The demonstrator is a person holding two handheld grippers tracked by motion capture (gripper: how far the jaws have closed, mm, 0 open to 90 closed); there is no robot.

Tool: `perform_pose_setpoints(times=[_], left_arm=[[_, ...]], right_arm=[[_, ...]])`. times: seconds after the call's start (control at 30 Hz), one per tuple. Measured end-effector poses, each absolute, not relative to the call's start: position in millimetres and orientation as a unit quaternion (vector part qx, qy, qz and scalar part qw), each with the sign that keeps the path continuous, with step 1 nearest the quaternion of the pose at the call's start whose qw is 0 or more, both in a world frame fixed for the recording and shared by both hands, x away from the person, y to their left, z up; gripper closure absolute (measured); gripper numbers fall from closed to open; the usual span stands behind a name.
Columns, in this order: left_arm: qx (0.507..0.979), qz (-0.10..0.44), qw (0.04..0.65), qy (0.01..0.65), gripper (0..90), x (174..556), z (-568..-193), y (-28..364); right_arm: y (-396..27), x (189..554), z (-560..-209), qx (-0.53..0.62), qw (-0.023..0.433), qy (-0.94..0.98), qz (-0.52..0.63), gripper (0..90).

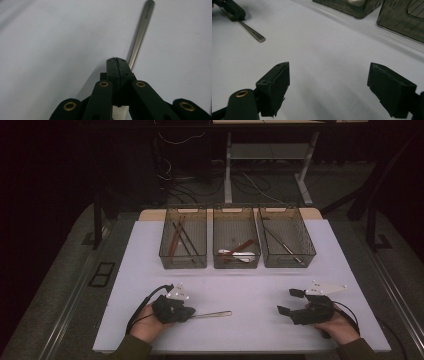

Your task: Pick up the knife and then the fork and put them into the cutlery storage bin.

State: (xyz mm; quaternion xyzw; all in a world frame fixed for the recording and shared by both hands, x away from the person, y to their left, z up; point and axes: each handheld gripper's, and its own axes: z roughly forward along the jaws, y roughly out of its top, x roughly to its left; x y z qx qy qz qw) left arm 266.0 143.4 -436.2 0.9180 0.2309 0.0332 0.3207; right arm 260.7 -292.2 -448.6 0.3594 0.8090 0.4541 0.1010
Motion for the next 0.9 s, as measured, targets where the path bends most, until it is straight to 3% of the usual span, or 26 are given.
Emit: perform_pose_setpoints(times=[0.2,0.47,0.9], left_arm=[[0.920,0.027,0.322,0.223,89.0,257,-435,144],[0.918,0.020,0.349,0.189,76.2,256,-436,131],[0.922,0.018,0.358,0.145,83.6,259,-443,130]], right_arm=[[-291,261,-449,0.356,0.100,0.811,0.453,17.8],[-290,261,-449,0.357,0.099,0.812,0.451,17.8],[-290,261,-450,0.351,0.099,0.816,0.448,17.7]])
